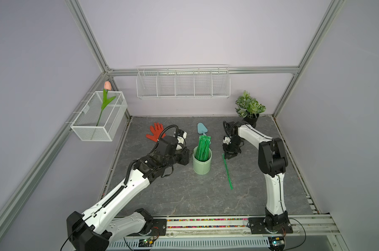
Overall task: Take the straws out of the storage container
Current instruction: Place the straw at the center of the board, then pick up the straw from the container.
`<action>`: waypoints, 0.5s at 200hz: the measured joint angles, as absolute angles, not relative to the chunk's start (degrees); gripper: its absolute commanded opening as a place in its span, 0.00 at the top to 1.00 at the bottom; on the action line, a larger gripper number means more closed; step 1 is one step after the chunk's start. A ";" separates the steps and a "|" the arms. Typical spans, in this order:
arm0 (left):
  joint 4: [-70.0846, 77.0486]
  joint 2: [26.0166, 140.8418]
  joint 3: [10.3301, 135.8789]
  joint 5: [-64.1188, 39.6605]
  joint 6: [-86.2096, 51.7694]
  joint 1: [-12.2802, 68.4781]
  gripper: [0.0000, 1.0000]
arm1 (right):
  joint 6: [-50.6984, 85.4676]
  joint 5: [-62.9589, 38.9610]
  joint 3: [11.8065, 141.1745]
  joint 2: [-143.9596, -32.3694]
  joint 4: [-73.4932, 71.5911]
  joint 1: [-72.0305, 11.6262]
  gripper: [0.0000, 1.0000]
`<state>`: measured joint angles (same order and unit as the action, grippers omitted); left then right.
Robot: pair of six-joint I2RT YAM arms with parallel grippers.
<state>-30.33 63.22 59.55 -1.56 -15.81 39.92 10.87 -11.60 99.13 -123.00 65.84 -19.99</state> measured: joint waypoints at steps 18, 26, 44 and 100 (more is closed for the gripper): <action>-30.33 63.13 59.55 -1.52 -15.84 39.92 0.46 | 10.83 -9.58 95.74 -114.76 63.37 -22.31 0.64; -30.33 63.05 59.55 -1.52 -15.84 39.92 0.46 | 10.74 -8.62 95.13 -110.72 62.30 -24.10 0.62; -30.33 62.74 59.55 -1.48 -15.86 39.92 0.46 | 10.87 -6.39 94.94 -101.95 59.27 -29.67 0.60; -30.33 62.24 59.55 -1.37 -15.88 39.92 0.46 | 13.58 -0.82 94.94 -94.00 55.68 -38.06 0.61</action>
<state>-30.33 62.24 59.55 -1.37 -15.88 39.92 13.58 -0.82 94.94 -94.00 55.68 -38.06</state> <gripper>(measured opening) 0.541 0.395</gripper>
